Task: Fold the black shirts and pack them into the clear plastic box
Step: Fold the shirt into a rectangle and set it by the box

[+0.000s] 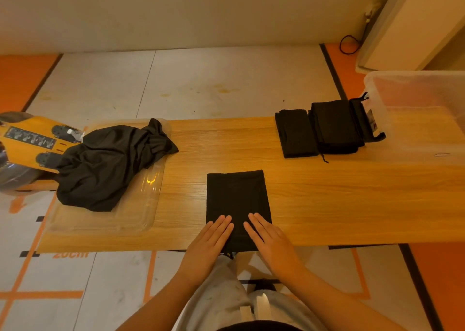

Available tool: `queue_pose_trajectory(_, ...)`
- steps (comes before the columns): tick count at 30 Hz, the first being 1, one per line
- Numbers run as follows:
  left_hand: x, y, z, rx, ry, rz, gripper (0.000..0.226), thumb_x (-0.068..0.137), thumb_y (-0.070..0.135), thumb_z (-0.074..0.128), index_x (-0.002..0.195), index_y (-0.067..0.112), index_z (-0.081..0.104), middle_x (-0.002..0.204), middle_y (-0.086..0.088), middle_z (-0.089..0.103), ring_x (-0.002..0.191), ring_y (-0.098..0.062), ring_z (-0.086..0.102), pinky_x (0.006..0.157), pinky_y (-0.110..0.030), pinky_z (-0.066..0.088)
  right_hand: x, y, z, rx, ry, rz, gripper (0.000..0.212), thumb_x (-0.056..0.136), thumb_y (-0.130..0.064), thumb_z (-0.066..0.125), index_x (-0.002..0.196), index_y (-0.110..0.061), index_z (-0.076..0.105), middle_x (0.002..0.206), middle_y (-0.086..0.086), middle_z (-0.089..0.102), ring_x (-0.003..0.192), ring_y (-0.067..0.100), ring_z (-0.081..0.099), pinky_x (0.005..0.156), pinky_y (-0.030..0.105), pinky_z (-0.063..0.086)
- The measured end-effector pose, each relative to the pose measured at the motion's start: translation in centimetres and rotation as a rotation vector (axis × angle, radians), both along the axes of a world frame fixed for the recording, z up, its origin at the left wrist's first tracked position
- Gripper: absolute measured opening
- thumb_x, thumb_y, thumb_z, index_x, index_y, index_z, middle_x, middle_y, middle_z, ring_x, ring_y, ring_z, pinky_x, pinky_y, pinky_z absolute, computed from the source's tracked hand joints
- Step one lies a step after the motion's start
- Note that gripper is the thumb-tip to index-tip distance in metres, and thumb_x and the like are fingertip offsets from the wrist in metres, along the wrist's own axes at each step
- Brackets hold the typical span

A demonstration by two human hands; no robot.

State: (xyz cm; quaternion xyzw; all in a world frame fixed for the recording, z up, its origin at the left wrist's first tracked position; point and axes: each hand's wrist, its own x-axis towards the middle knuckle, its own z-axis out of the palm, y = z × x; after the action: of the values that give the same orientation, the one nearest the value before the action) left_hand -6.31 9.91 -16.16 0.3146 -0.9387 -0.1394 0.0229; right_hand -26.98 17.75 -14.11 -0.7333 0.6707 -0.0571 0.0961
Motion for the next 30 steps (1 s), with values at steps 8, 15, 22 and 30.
queue_pose_trajectory(8,0.7,0.9,0.6,-0.004,0.055,-0.04,0.077,0.08,0.003,0.064,0.149,0.017,0.031,0.155,-0.006,0.033,0.146,-0.016,0.019,0.12,-0.033,0.006,-1.2,1.1,0.1,-0.082,-0.056,0.105,0.076,0.051,-0.013,0.09,0.122,-0.013,0.065,0.131,0.009,0.06,0.121,0.024,0.058,0.09,0.035,0.052)
queue_pose_trajectory(15,1.2,0.0,4.0,0.194,0.171,0.185,0.049,0.091,0.038,0.034,0.134,0.024,0.054,0.144,0.012,0.042,0.136,0.004,0.021,0.118,-0.033,0.019,-3.4,0.2,2.6,-0.003,-0.311,-0.001,0.036,0.084,-0.019,0.062,0.121,-0.018,0.066,0.125,-0.001,0.065,0.116,0.013,0.06,0.094,0.03,0.053)
queue_pose_trajectory(22,-1.0,-3.9,7.1,0.436,0.327,0.432,0.012,0.099,0.027,0.051,0.109,0.027,0.058,0.094,0.008,0.067,0.082,-0.002,0.062,0.07,-0.015,0.048,-4.2,-4.3,5.7,0.152,-0.607,-0.252,0.008,0.095,-0.023,0.054,0.095,-0.027,0.062,0.081,-0.006,0.062,0.073,0.008,0.058,0.067,0.029,0.051)
queue_pose_trajectory(30,-4.0,-10.7,6.0,0.426,0.239,0.499,0.018,0.098,0.037,0.051,0.105,0.023,0.058,0.09,0.003,0.068,0.079,-0.014,0.063,0.065,-0.034,0.053,-4.7,-9.7,4.4,0.233,-0.757,-0.622,0.017,0.098,-0.03,0.052,0.108,-0.018,0.059,0.096,0.0,0.063,0.09,0.015,0.061,0.08,0.034,0.056)
